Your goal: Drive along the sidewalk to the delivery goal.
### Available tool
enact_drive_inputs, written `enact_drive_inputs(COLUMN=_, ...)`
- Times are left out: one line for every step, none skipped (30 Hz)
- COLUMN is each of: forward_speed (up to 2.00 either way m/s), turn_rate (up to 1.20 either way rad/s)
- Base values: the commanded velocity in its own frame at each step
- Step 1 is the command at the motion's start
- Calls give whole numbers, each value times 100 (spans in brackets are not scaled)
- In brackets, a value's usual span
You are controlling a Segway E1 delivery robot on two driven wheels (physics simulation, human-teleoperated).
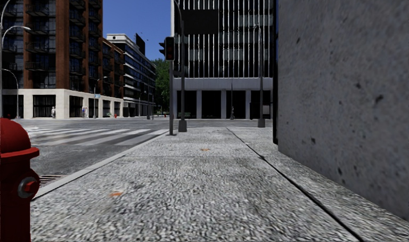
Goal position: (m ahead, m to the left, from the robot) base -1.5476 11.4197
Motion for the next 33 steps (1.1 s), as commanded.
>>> enact_drive_inputs(forward_speed=200, turn_rate=0)
enact_drive_inputs(forward_speed=200, turn_rate=0)
enact_drive_inputs(forward_speed=200, turn_rate=0)
enact_drive_inputs(forward_speed=200, turn_rate=0)
enact_drive_inputs(forward_speed=200, turn_rate=0)
enact_drive_inputs(forward_speed=200, turn_rate=0)
enact_drive_inputs(forward_speed=200, turn_rate=0)
enact_drive_inputs(forward_speed=200, turn_rate=0)
enact_drive_inputs(forward_speed=200, turn_rate=0)
enact_drive_inputs(forward_speed=200, turn_rate=0)
enact_drive_inputs(forward_speed=200, turn_rate=0)
enact_drive_inputs(forward_speed=200, turn_rate=0)
enact_drive_inputs(forward_speed=200, turn_rate=0)
enact_drive_inputs(forward_speed=200, turn_rate=0)
enact_drive_inputs(forward_speed=200, turn_rate=0)
enact_drive_inputs(forward_speed=200, turn_rate=0)
enact_drive_inputs(forward_speed=200, turn_rate=0)
enact_drive_inputs(forward_speed=200, turn_rate=0)
enact_drive_inputs(forward_speed=200, turn_rate=0)
enact_drive_inputs(forward_speed=200, turn_rate=0)
enact_drive_inputs(forward_speed=200, turn_rate=0)
enact_drive_inputs(forward_speed=200, turn_rate=0)
enact_drive_inputs(forward_speed=200, turn_rate=0)
enact_drive_inputs(forward_speed=200, turn_rate=0)
enact_drive_inputs(forward_speed=200, turn_rate=0)
enact_drive_inputs(forward_speed=200, turn_rate=0)
enact_drive_inputs(forward_speed=200, turn_rate=0)
enact_drive_inputs(forward_speed=200, turn_rate=3)
enact_drive_inputs(forward_speed=200, turn_rate=7)
enact_drive_inputs(forward_speed=200, turn_rate=11)
enact_drive_inputs(forward_speed=200, turn_rate=11)
enact_drive_inputs(forward_speed=200, turn_rate=23)
enact_drive_inputs(forward_speed=200, turn_rate=35)
